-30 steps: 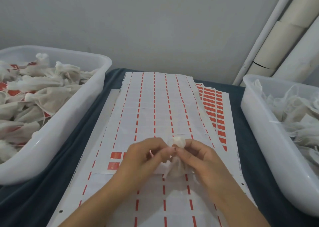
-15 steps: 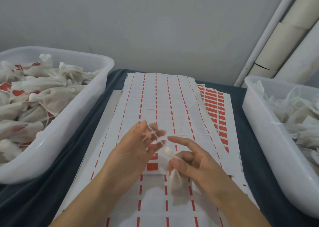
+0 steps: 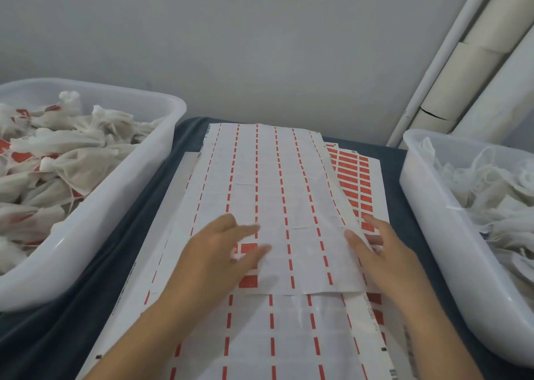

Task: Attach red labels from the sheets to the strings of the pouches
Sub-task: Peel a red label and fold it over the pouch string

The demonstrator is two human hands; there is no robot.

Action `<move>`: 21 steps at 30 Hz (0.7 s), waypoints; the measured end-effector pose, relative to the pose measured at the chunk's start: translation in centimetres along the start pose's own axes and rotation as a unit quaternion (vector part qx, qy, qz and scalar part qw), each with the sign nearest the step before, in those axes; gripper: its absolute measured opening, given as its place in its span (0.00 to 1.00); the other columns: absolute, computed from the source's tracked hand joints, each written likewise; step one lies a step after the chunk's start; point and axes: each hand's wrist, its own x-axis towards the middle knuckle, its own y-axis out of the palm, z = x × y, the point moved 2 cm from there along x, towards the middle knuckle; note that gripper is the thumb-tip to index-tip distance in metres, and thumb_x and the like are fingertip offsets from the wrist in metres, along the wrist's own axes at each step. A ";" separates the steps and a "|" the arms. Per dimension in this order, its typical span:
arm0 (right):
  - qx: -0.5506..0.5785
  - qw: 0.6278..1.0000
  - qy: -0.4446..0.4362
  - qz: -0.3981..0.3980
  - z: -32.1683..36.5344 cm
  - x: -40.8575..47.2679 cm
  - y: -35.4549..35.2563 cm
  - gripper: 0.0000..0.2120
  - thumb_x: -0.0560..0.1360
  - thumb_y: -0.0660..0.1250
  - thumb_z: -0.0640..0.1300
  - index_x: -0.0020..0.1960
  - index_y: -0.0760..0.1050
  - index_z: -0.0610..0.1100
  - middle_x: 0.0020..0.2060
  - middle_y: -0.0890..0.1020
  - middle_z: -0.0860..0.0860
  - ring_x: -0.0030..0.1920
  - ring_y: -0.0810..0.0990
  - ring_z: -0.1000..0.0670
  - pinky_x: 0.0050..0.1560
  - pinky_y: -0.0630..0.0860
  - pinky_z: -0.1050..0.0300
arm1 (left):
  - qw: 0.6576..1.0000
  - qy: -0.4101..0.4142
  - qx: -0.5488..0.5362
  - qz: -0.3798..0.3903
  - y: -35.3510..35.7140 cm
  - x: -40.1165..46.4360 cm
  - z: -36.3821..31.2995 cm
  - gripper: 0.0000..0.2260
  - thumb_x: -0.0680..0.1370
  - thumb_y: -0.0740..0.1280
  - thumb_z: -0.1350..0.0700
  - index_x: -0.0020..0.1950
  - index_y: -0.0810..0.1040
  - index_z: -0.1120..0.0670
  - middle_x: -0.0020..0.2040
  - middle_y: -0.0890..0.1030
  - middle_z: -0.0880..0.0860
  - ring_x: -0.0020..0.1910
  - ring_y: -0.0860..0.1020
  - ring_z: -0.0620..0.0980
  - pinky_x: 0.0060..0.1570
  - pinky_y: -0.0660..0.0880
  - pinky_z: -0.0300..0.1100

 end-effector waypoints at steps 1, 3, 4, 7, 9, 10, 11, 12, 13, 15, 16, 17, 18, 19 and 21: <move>0.039 0.999 0.008 -0.008 0.1 0.0 -0.2 0.23 0.72 0.63 0.61 0.64 0.63 0.59 0.57 0.75 0.56 0.41 0.75 0.58 0.34 0.71 0.63 | 0.999 0.013 0.037 0.038 0.4 -0.1 0.0 0.26 0.69 0.59 0.33 0.65 0.72 0.41 0.46 0.67 0.37 0.44 0.70 0.40 0.47 0.68 0.30; 0.180 0.983 0.032 -0.021 0.2 0.2 -0.9 0.17 0.73 0.68 0.54 0.58 0.67 0.60 0.52 0.78 0.57 0.37 0.79 0.57 0.28 0.71 0.64 | 0.992 0.038 0.081 0.086 0.9 -0.4 -0.2 0.25 0.71 0.61 0.32 0.64 0.71 0.40 0.45 0.66 0.37 0.46 0.68 0.41 0.47 0.65 0.31; 0.295 0.954 0.049 -0.010 0.3 0.0 -1.3 0.15 0.73 0.69 0.50 0.57 0.70 0.58 0.51 0.81 0.57 0.38 0.82 0.54 0.27 0.72 0.63 | 0.989 0.048 0.098 0.098 1.1 -0.5 -0.2 0.24 0.71 0.61 0.32 0.63 0.72 0.41 0.43 0.66 0.37 0.46 0.68 0.41 0.45 0.64 0.31; 0.558 0.825 0.006 0.087 1.7 -1.4 -1.9 0.19 0.70 0.72 0.42 0.59 0.75 0.54 0.49 0.84 0.60 0.46 0.83 0.57 0.37 0.78 0.63 | 0.983 0.059 0.127 0.118 1.2 -0.6 -0.3 0.26 0.69 0.61 0.31 0.63 0.69 0.41 0.41 0.65 0.37 0.45 0.67 0.42 0.44 0.62 0.32; 0.606 0.776 -0.021 0.173 2.4 -2.4 -0.9 0.32 0.61 0.79 0.46 0.63 0.73 0.52 0.54 0.82 0.57 0.55 0.81 0.55 0.51 0.78 0.56 | 0.982 0.062 0.137 0.113 1.3 -0.6 -0.3 0.28 0.68 0.61 0.30 0.64 0.67 0.40 0.42 0.63 0.37 0.44 0.66 0.42 0.44 0.60 0.32; 0.638 0.735 0.008 0.230 2.9 -3.0 -0.2 0.39 0.55 0.82 0.50 0.64 0.73 0.52 0.55 0.82 0.52 0.56 0.81 0.49 0.50 0.78 0.50 | 0.982 0.062 0.141 0.106 1.3 -0.6 -0.3 0.28 0.68 0.61 0.30 0.65 0.67 0.40 0.42 0.63 0.36 0.43 0.65 0.41 0.43 0.60 0.32; 0.634 0.723 0.016 0.275 3.1 -3.5 0.6 0.44 0.49 0.83 0.53 0.63 0.72 0.53 0.56 0.82 0.49 0.55 0.81 0.45 0.48 0.79 0.45 | 0.983 0.061 0.144 0.098 1.4 -0.7 -0.3 0.29 0.68 0.61 0.29 0.65 0.66 0.39 0.42 0.62 0.37 0.43 0.64 0.41 0.43 0.59 0.32; 0.609 0.731 0.009 0.308 3.4 -4.0 1.0 0.47 0.46 0.83 0.55 0.63 0.72 0.54 0.56 0.82 0.49 0.55 0.81 0.45 0.47 0.80 0.45 | 0.983 0.060 0.148 0.094 1.5 -0.6 -0.3 0.30 0.67 0.61 0.29 0.66 0.64 0.39 0.42 0.62 0.37 0.43 0.64 0.42 0.43 0.59 0.32; 0.567 0.747 -0.011 0.347 3.8 -4.4 1.4 0.46 0.45 0.83 0.55 0.62 0.72 0.55 0.56 0.82 0.50 0.55 0.82 0.47 0.46 0.80 0.48 | 0.982 0.060 0.153 0.090 1.6 -0.6 -0.3 0.32 0.67 0.61 0.28 0.67 0.63 0.39 0.42 0.62 0.37 0.44 0.64 0.42 0.43 0.60 0.32; 0.460 0.791 -0.052 0.400 3.9 -4.8 1.9 0.40 0.50 0.81 0.51 0.60 0.72 0.58 0.55 0.82 0.56 0.55 0.81 0.52 0.46 0.80 0.57 | 0.984 0.054 0.150 0.080 1.7 -0.5 -0.1 0.33 0.66 0.61 0.28 0.67 0.64 0.40 0.40 0.62 0.37 0.41 0.64 0.41 0.39 0.59 0.31; 0.380 0.827 -0.073 0.407 3.9 -5.1 2.2 0.41 0.51 0.82 0.51 0.61 0.70 0.59 0.55 0.80 0.59 0.58 0.79 0.54 0.49 0.79 0.59 | 0.985 0.050 0.145 0.074 1.7 -0.5 0.0 0.33 0.65 0.61 0.27 0.67 0.64 0.40 0.39 0.62 0.36 0.40 0.64 0.40 0.38 0.58 0.31; 0.305 0.861 -0.087 0.398 3.9 -5.2 2.7 0.44 0.51 0.82 0.54 0.63 0.67 0.58 0.56 0.79 0.62 0.61 0.76 0.55 0.53 0.77 0.60 | 0.986 0.052 0.142 0.070 1.7 -0.5 0.2 0.33 0.65 0.61 0.27 0.66 0.65 0.40 0.40 0.62 0.36 0.40 0.63 0.40 0.38 0.58 0.30; 0.246 0.899 -0.087 0.352 3.7 -5.2 3.3 0.43 0.53 0.80 0.57 0.64 0.66 0.58 0.58 0.77 0.64 0.62 0.74 0.57 0.57 0.75 0.61 | 0.986 0.057 0.140 0.071 1.7 -0.5 0.4 0.33 0.64 0.61 0.26 0.65 0.66 0.40 0.41 0.63 0.37 0.41 0.64 0.40 0.39 0.59 0.30; 0.205 0.933 -0.087 0.283 3.6 -5.1 3.7 0.38 0.59 0.78 0.59 0.64 0.65 0.58 0.59 0.75 0.65 0.60 0.73 0.59 0.56 0.72 0.65 | 0.986 0.065 0.135 0.076 1.7 -0.4 0.5 0.33 0.65 0.60 0.26 0.65 0.67 0.40 0.42 0.63 0.37 0.42 0.65 0.41 0.41 0.60 0.30; 0.188 0.968 -0.077 0.150 3.5 -5.1 4.1 0.20 0.71 0.70 0.54 0.58 0.65 0.59 0.54 0.74 0.63 0.50 0.73 0.63 0.46 0.69 0.72 | 0.986 0.082 0.119 0.087 1.4 -0.3 0.5 0.36 0.64 0.55 0.24 0.66 0.66 0.41 0.45 0.63 0.37 0.45 0.65 0.41 0.45 0.62 0.30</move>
